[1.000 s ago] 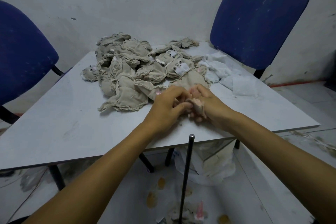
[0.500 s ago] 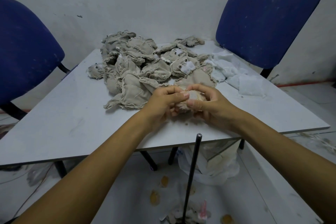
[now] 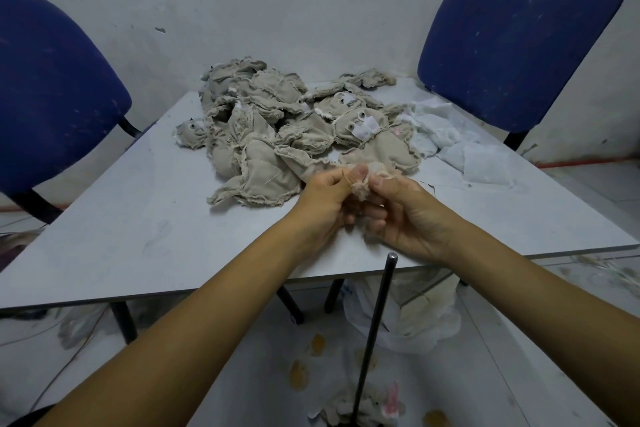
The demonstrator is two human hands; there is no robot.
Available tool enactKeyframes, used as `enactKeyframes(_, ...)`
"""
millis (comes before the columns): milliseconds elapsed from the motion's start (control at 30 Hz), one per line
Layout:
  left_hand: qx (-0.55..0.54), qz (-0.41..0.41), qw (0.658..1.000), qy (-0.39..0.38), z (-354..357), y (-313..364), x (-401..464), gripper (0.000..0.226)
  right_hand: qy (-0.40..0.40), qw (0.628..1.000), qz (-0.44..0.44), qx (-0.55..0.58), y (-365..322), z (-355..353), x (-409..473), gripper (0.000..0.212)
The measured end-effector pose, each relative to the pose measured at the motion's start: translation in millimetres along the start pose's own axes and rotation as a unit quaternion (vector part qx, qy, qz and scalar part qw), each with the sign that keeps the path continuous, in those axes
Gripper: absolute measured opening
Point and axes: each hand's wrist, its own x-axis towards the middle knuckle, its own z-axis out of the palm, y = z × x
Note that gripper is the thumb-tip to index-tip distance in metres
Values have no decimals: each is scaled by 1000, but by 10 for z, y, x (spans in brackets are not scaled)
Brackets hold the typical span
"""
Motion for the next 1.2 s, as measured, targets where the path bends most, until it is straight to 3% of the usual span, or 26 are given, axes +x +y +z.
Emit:
enactKeyframes(100,-17,39,997,59,22,2,6,25,66,996,-30,-44,35,33,34,10)
enactKeyframes(167,81,138,981,107,-7,-20,10,25,125,988,-55,-70,52,59,59,7)
enactKeyframes(267,321,306,880,172,-4,-65,-35,25,219,961,-108,-126,94,125,91,13)
enactKeyframes(367,394,364,821,195,-17,-118,-65,25,277,916,-159,-243,132,171,102,25)
enactKeyframes(433,410,370,814,181,-70,-116,-51,23,257,910,-166,-279,131,161,93,35)
enactKeyframes(600,372,325,845,207,-124,-90,-41,25,142,942,-125,-277,12,104,47,24)
enactKeyframes(700,396,345,826,203,-128,-76,-43,23,188,924,-150,-297,12,83,61,21)
enactKeyframes(800,433,410,789,151,-95,-104,-67,26,275,858,-207,-382,66,50,80,22)
enactKeyframes(867,410,396,812,125,-52,-140,-82,31,279,815,-240,-449,70,51,83,32)
enactKeyframes(967,216,219,945,109,-30,-73,-76,25,248,804,-245,-482,61,36,86,33)
enactKeyframes(1000,136,157,974,89,-52,-56,-59,18,236,804,-239,-491,53,32,80,30)
enactKeyframes(1067,82,93,990,62,-103,-25,-24,5,184,838,-216,-466,22,29,59,25)
enactKeyframes(1133,112,105,984,91,-137,-14,-8,8,96,888,-184,-410,-40,22,45,21)
enactKeyframes(1200,72,104,987,94,-217,0,-8,7,65,873,-189,-444,-99,-11,41,29)
